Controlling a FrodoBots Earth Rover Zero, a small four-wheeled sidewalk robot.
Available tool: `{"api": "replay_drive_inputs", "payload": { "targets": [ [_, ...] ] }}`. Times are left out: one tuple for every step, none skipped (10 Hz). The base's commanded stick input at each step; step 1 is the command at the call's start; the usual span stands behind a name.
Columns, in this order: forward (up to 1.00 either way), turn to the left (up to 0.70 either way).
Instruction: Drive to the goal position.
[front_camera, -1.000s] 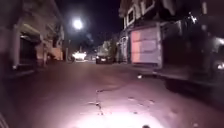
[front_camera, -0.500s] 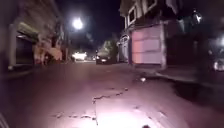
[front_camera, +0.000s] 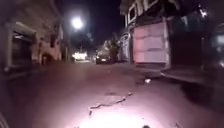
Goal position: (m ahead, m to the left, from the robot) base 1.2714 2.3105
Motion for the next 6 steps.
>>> {"api": "replay_drive_inputs", "payload": {
  "targets": [
    [0.70, 0.00],
    [0.70, 0.00],
    [0.70, 0.00],
    [0.70, 0.00],
    [0.70, 0.00],
    [0.70, 0.00]
  ]
}}
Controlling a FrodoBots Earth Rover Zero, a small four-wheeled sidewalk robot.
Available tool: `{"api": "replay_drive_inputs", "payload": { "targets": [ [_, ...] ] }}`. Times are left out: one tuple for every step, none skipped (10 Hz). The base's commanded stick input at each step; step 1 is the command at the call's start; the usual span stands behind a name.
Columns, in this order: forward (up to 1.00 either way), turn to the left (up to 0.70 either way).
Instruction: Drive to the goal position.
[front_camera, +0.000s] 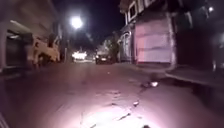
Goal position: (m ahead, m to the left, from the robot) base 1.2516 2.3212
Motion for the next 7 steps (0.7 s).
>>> {"api": "replay_drive_inputs", "payload": {
  "targets": [
    [0.70, 0.00],
    [0.70, 0.00],
    [0.70, 0.00],
    [0.70, 0.00],
    [0.70, 0.00],
    [0.70, 0.00],
    [0.70, 0.00]
  ]
}}
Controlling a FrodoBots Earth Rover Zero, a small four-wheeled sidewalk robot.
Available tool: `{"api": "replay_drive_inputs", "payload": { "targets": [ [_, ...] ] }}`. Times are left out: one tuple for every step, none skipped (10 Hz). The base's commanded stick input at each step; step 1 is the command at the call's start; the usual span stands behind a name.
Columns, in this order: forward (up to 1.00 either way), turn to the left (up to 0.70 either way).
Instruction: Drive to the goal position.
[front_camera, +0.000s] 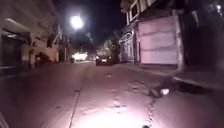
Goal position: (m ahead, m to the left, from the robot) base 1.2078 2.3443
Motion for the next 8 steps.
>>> {"api": "replay_drive_inputs", "payload": {
  "targets": [
    [0.70, 0.00],
    [0.70, 0.07],
    [0.70, 0.21],
    [0.70, 0.34],
    [0.70, 0.15],
    [0.70, 0.00],
    [0.70, 0.00],
    [0.70, 0.01]
  ]
}}
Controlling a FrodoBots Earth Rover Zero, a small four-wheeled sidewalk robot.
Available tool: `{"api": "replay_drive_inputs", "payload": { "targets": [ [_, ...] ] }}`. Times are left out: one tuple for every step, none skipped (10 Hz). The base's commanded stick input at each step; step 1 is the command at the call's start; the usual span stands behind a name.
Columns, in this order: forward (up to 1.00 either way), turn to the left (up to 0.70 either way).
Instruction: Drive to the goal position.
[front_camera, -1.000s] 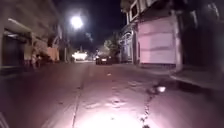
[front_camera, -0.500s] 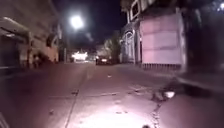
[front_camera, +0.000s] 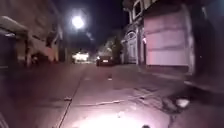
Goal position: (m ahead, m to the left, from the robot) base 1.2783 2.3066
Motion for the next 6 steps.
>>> {"api": "replay_drive_inputs", "payload": {
  "targets": [
    [0.70, 0.20],
    [0.70, 0.31],
    [0.70, 0.13],
    [0.70, 0.00],
    [0.70, 0.00],
    [0.70, 0.00]
  ]
}}
